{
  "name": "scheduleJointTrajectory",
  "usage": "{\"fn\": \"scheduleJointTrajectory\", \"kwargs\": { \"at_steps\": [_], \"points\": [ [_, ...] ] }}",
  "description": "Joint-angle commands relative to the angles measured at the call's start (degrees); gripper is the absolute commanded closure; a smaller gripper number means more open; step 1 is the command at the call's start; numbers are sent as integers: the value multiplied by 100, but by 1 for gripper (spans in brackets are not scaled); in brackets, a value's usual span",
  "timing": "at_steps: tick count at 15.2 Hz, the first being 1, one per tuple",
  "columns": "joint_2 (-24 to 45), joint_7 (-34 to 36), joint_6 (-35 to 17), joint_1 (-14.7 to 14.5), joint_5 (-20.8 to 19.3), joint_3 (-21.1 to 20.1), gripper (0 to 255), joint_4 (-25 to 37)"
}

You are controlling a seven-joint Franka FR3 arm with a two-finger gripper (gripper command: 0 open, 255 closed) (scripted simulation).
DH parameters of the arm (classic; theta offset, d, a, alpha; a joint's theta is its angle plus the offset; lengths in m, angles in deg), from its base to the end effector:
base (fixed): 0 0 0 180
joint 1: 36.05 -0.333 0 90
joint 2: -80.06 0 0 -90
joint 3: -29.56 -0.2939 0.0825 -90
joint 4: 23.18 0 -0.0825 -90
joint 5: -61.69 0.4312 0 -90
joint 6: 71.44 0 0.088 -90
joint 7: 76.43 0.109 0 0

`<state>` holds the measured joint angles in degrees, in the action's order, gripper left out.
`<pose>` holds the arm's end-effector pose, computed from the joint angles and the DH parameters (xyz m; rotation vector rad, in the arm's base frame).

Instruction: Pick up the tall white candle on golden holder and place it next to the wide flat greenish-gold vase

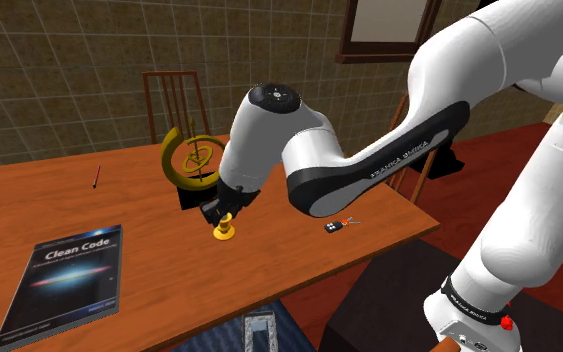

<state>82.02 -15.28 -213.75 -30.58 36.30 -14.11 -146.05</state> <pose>0.4791 0.3772 0.3734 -3.0235 0.1434 -0.6609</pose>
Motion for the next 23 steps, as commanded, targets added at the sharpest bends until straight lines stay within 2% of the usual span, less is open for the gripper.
{"fn": "scheduleJointTrajectory", "kwargs": {
  "at_steps": [1, 9, 17, 23],
  "points": [
    [-117, -166, 117, 12, 201, -13, 255, 60],
    [-447, -648, 599, 8, 753, 5, 255, 385],
    [-662, -986, 1114, -13, 1105, 54, 255, 790],
    [-654, -1931, 857, 307, 1411, 544, 255, 718]
  ]
}}
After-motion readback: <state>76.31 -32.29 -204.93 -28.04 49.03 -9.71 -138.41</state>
